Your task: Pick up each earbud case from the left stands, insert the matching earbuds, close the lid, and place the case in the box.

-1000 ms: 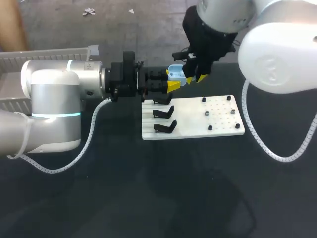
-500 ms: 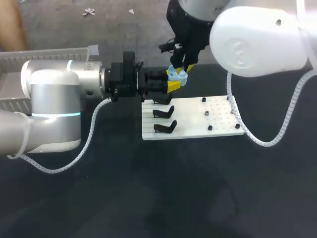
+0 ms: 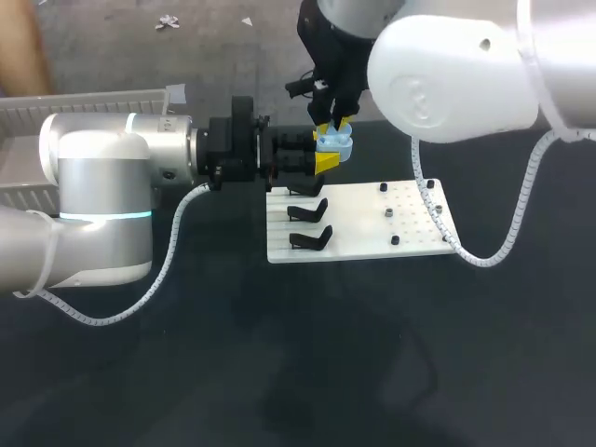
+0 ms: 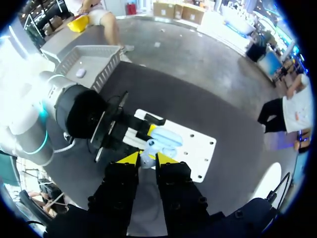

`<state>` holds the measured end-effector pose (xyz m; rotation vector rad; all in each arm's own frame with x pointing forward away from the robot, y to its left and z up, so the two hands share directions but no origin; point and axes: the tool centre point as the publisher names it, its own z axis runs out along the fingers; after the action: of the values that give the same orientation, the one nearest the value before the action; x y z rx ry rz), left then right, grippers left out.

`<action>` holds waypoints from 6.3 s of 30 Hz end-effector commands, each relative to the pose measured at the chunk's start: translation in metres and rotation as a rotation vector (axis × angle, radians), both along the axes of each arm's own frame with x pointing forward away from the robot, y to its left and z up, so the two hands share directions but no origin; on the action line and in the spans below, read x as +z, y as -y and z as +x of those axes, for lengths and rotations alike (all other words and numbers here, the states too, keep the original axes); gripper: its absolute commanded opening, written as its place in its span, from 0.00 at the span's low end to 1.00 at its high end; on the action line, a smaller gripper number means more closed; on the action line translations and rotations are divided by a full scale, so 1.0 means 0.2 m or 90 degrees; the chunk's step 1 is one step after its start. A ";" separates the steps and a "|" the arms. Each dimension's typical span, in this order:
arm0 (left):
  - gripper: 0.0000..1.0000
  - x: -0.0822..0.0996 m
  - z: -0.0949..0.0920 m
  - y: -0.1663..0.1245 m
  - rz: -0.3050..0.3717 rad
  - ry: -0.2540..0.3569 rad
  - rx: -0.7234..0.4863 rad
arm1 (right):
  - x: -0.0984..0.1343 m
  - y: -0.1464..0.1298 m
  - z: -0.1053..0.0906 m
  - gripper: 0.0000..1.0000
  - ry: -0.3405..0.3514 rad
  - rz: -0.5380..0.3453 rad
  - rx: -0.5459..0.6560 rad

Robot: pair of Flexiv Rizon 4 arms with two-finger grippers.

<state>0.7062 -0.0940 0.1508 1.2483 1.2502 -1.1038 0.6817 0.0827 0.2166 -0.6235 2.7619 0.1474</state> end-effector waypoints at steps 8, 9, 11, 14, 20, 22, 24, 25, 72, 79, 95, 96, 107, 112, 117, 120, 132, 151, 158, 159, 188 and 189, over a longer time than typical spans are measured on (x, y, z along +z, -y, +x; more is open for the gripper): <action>0.00 -0.01 -0.01 0.00 -0.003 0.004 0.005 | -0.01 0.01 0.00 0.00 0.011 0.013 -0.001; 0.00 -0.01 -0.01 0.00 -0.003 0.004 0.005 | -0.01 0.01 0.00 0.00 0.011 0.013 -0.001; 0.00 -0.01 -0.01 0.00 -0.003 0.004 0.005 | -0.01 0.01 0.00 0.00 0.011 0.013 -0.001; 0.00 -0.01 -0.01 0.00 -0.003 0.004 0.005 | -0.01 0.01 0.00 0.00 0.011 0.013 -0.001; 0.00 -0.01 -0.01 0.00 -0.003 0.004 0.005 | -0.01 0.01 0.00 0.00 0.011 0.013 -0.001; 0.00 -0.01 -0.01 0.00 -0.003 0.004 0.005 | -0.01 0.01 0.00 0.00 0.011 0.013 -0.001; 0.00 -0.01 -0.01 0.00 -0.003 0.004 0.005 | -0.01 0.01 0.00 0.00 0.011 0.013 -0.001; 0.00 -0.01 -0.01 0.00 -0.003 0.004 0.005 | -0.01 0.01 0.00 0.00 0.011 0.013 -0.001; 0.00 -0.01 -0.01 0.00 -0.003 0.004 0.005 | -0.07 0.02 0.04 0.00 -0.003 0.007 0.037; 0.00 -0.01 -0.01 0.00 -0.003 0.004 0.005 | -0.08 0.02 0.05 0.00 -0.001 0.009 0.040; 0.00 -0.01 -0.01 0.00 -0.003 0.004 0.005 | -0.09 0.02 0.06 0.00 -0.001 0.011 0.055; 0.00 -0.01 -0.01 0.00 -0.003 0.004 0.005 | -0.09 0.02 0.06 0.00 -0.001 0.010 0.055; 0.00 -0.01 -0.01 0.00 -0.003 0.004 0.005 | -0.11 0.02 0.06 0.00 -0.004 0.012 0.056; 0.00 -0.01 -0.01 0.00 -0.003 0.004 0.005 | -0.11 0.01 0.06 0.00 -0.004 0.013 0.059; 0.00 -0.01 -0.01 0.00 -0.003 0.004 0.005 | -0.12 0.01 0.07 0.00 -0.006 0.011 0.062; 0.00 -0.01 -0.01 0.00 -0.003 0.004 0.005 | -0.12 0.00 0.07 0.00 -0.007 0.008 0.066; 0.00 -0.01 -0.01 0.00 -0.003 0.004 0.005 | -0.12 0.00 0.07 0.00 -0.013 -0.003 0.076; 0.00 -0.01 -0.01 0.00 -0.003 0.004 0.005 | -0.13 0.00 0.08 0.00 -0.019 -0.030 0.088; 0.00 -0.01 -0.01 0.00 -0.003 0.004 0.005 | -0.14 0.00 0.08 0.00 -0.019 -0.038 0.088; 0.00 -0.01 -0.01 0.00 -0.003 0.004 0.005 | -0.14 0.00 0.08 0.00 -0.019 -0.038 0.086; 0.00 -0.01 -0.01 0.00 -0.003 0.004 0.005 | -0.13 0.00 0.06 0.27 -0.026 -0.039 0.070; 0.00 -0.01 -0.01 0.00 -0.003 0.004 0.005 | -0.13 0.00 0.06 0.27 -0.027 -0.040 0.069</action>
<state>0.7062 -0.0936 0.1507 1.2485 1.2497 -1.1038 0.6926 0.0812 0.1902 -0.7979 2.7795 0.1039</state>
